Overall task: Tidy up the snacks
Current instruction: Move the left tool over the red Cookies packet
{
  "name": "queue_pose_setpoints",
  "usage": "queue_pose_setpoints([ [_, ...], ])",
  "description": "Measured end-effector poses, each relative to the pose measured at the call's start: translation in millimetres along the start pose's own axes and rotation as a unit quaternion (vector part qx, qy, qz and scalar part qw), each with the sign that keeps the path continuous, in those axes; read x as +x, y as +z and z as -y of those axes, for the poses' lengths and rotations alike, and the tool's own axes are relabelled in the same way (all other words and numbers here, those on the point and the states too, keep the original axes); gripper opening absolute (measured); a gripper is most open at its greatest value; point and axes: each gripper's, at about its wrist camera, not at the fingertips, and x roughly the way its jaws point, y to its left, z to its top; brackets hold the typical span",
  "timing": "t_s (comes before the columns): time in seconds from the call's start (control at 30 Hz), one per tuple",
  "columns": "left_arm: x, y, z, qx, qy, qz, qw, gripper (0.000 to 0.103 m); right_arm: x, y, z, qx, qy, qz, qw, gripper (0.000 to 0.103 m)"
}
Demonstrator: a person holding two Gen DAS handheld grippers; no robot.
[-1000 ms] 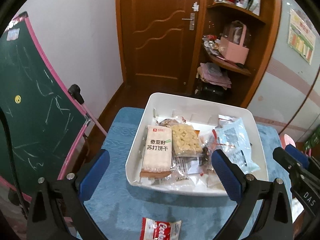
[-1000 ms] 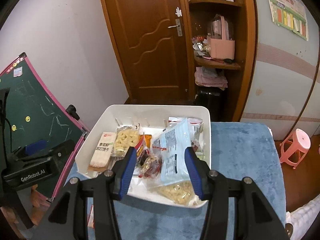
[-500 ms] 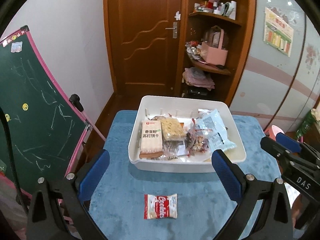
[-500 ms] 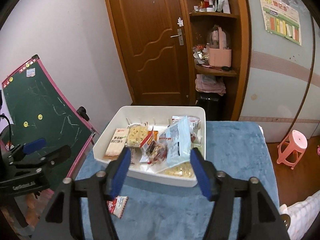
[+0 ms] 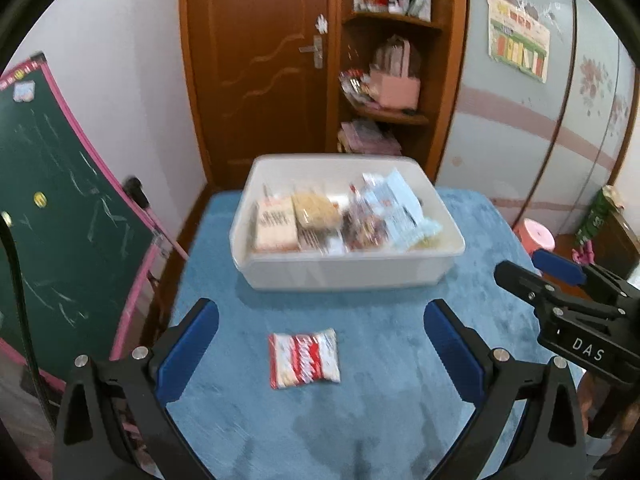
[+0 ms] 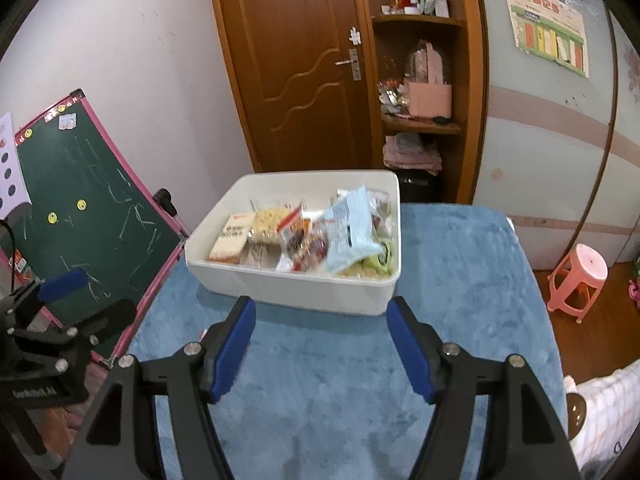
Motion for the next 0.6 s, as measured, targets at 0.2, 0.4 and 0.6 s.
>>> queue_pose_setpoints([
  [0.2, 35, -30, 6, 0.006, -0.003, -0.049, 0.9988, 0.102, 25, -25, 9, 0.017, -0.014, -0.034, 0.999, 0.069],
  [0.4, 73, -53, 0, -0.002, -0.003, -0.108, 0.9941, 0.102, 57, -50, 28, 0.063, -0.023, -0.080, 0.995, 0.069],
  [0.6, 119, -66, -20, -0.046, -0.009, -0.176, 0.9832, 0.102, 80, -70, 36, 0.083, -0.023, -0.113, 0.990, 0.069],
])
